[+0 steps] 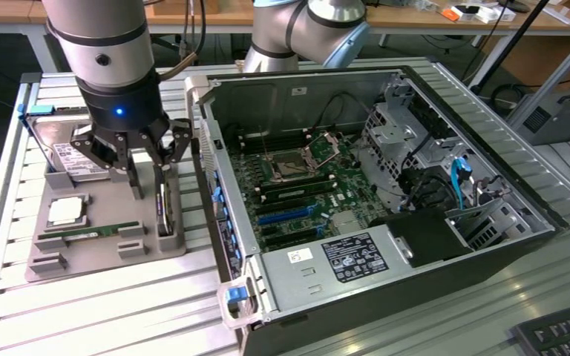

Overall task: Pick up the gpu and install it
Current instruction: 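Pick up the gpu and move the gpu toward the slot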

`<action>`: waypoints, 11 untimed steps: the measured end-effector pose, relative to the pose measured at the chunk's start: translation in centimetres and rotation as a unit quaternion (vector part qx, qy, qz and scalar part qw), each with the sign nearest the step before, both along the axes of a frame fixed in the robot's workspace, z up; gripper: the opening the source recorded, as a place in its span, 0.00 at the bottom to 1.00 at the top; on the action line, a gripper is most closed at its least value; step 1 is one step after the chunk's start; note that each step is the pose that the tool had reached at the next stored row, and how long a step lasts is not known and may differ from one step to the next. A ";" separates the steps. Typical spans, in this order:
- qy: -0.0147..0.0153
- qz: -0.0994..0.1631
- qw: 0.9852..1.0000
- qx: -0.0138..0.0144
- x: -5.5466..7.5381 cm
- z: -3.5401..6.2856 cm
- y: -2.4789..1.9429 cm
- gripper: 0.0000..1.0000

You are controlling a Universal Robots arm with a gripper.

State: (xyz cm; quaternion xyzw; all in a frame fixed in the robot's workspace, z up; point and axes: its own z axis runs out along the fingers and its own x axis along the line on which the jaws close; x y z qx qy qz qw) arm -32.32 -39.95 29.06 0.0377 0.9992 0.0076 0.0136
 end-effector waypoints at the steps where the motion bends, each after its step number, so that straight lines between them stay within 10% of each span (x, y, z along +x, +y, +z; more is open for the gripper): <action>1: 0.000 0.000 1.000 0.000 0.0 -0.02 0.00 0.42; 11: 0.000 0.000 1.000 -0.001 0.0 -0.34 0.00 0.42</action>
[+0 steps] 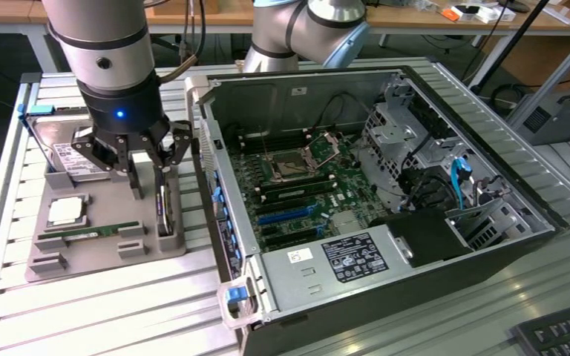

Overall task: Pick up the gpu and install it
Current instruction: 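Pick up the gpu and move the gpu toward the slot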

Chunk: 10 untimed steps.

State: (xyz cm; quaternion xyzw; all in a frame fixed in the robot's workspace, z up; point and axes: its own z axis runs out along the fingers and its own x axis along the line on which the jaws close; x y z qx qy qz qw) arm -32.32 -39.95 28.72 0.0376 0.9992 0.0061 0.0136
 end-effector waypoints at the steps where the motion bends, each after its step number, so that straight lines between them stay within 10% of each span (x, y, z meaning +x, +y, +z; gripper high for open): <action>1: 0.000 0.000 1.000 0.000 0.0 -0.02 0.00 0.42; 10: 0.000 0.000 1.000 -0.002 0.0 -0.28 0.00 0.42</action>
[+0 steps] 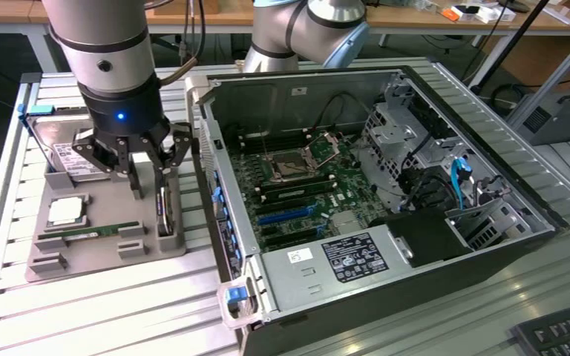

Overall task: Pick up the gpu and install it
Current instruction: 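Pick up the gpu and move the gpu toward the slot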

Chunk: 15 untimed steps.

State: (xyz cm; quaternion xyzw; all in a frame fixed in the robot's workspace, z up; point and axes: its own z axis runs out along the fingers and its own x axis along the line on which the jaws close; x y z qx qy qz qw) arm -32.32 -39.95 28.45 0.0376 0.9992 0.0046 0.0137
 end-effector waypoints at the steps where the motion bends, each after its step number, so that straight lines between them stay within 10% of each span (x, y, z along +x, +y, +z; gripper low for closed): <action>1: 0.000 0.000 1.000 0.000 0.0 -0.03 0.00 0.42; 15: 0.000 0.000 1.000 -0.003 0.0 -0.45 0.00 0.42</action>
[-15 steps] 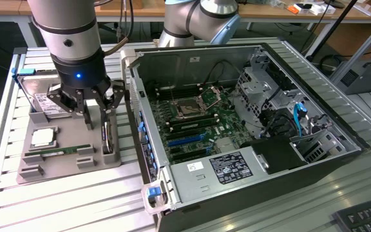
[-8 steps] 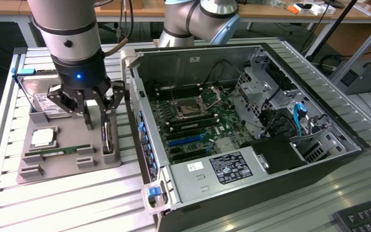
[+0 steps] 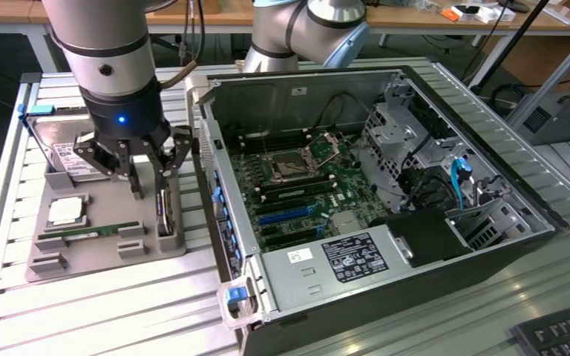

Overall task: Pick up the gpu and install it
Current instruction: 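Pick up the gpu and move the gpu toward the slot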

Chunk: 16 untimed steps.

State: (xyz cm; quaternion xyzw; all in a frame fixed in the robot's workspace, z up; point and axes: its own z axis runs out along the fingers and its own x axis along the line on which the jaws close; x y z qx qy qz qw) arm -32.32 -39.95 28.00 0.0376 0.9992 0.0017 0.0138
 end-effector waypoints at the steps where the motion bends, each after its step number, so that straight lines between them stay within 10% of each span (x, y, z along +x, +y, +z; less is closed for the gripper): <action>1: 0.000 0.000 1.000 0.000 0.0 -0.02 0.00 0.42; 16: 0.000 0.000 1.000 -0.003 0.0 -0.42 0.00 0.42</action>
